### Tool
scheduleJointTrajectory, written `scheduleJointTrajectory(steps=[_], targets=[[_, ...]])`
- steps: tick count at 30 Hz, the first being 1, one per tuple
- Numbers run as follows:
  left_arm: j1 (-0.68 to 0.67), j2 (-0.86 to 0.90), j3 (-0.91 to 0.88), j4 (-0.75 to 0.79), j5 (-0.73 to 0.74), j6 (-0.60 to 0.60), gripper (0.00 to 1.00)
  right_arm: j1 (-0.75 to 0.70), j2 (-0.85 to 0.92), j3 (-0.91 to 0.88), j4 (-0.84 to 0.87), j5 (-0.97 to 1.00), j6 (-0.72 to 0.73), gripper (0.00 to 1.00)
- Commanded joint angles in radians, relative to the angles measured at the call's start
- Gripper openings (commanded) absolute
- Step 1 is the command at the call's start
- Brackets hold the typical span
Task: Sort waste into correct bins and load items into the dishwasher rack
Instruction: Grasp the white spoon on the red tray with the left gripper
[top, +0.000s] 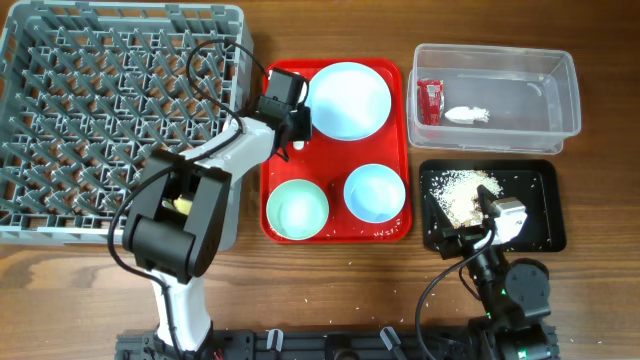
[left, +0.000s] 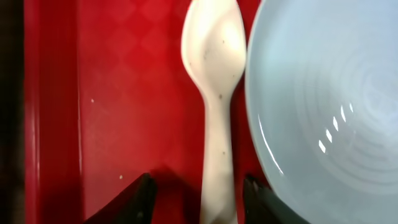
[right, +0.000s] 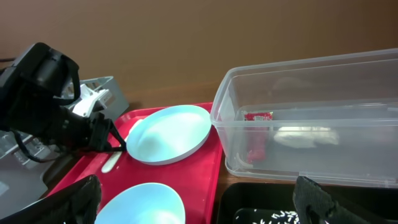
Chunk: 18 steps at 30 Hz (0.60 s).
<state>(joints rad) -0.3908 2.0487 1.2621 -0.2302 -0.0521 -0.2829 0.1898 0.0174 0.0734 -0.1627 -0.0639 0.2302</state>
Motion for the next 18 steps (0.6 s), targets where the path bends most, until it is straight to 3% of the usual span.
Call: scheduleJointTrajectory(steps=[1,3,11,18], targets=[[0.002,0.076,-0.003,-0.027,-0.106,0.025,0.41,-0.006,-0.01,-0.002,0.005,-0.013,0.009,1.0],[0.002,0.08,-0.003,-0.055,-0.106,0.029,0.29,-0.006,-0.01,-0.002,0.005,-0.013,0.009,1.0],[0.002,0.077,-0.003,-0.15,-0.073,-0.014,0.04,-0.006,-0.01,-0.002,0.005,-0.013,0.009,1.0],[0.002,-0.014,-0.003,-0.171,0.085,-0.02,0.04,-0.006,-0.01,-0.002,0.005,-0.013,0.009,1.0]])
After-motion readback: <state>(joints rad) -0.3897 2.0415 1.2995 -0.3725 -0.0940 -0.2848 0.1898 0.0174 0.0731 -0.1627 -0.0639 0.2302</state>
